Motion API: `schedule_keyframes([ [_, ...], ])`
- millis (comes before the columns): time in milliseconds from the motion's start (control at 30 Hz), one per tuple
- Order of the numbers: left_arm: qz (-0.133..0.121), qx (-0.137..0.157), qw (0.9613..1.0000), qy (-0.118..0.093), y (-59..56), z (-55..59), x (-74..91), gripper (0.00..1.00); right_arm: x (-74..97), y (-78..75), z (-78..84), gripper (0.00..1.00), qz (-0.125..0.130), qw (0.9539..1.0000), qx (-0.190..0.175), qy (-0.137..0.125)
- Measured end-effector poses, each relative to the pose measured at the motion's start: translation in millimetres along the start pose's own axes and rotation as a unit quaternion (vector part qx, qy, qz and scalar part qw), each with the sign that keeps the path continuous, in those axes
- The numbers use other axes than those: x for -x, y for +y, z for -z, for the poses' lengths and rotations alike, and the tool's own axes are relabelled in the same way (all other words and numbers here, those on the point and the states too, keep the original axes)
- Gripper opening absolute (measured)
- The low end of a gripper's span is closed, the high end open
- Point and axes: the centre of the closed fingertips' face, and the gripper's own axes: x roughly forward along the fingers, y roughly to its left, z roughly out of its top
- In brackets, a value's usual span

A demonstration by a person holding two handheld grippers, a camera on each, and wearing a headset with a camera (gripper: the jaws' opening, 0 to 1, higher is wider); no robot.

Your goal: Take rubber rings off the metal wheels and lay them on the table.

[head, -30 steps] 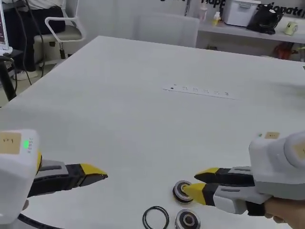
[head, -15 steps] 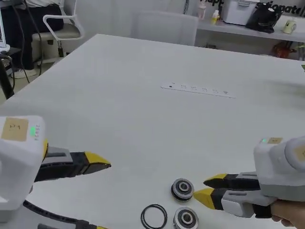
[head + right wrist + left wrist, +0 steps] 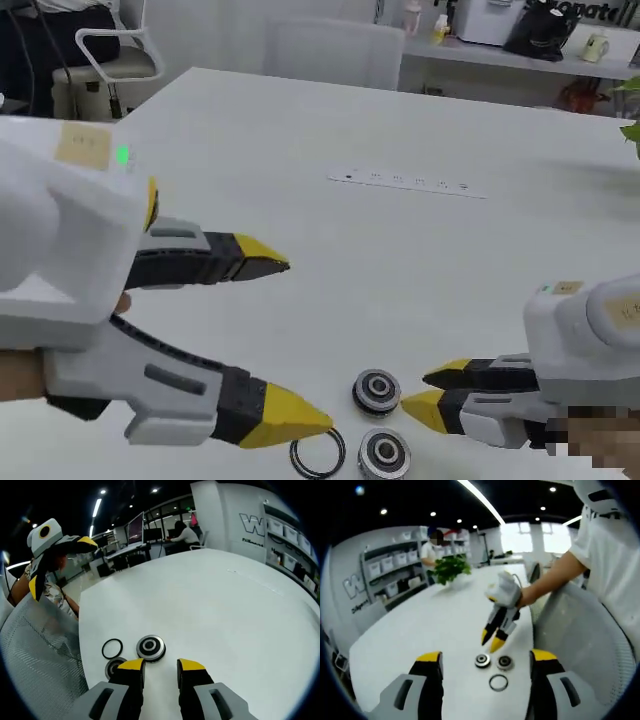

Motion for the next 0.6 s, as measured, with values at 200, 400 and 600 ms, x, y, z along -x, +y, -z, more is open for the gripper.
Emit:
schedule_keyframes([
  [200,0.019,-0.024,0.9995,-0.002,6.2,-12.0,-20.0,0.71,0.9,-0.6,0.4,0.23,0.001,1.0,0.001,0.001],
  [400,0.036,-0.039,0.9985,-0.008,12.2,-22.8,-36.9,0.7,1.6,-1.7,0.7,0.23,0.003,1.0,0.003,0.001],
  [600,0.048,-0.045,0.9978,-0.004,17.1,-20.8,-55.4,0.68,2.1,-1.3,-0.3,0.23,0.003,1.0,0.004,-0.001],
])
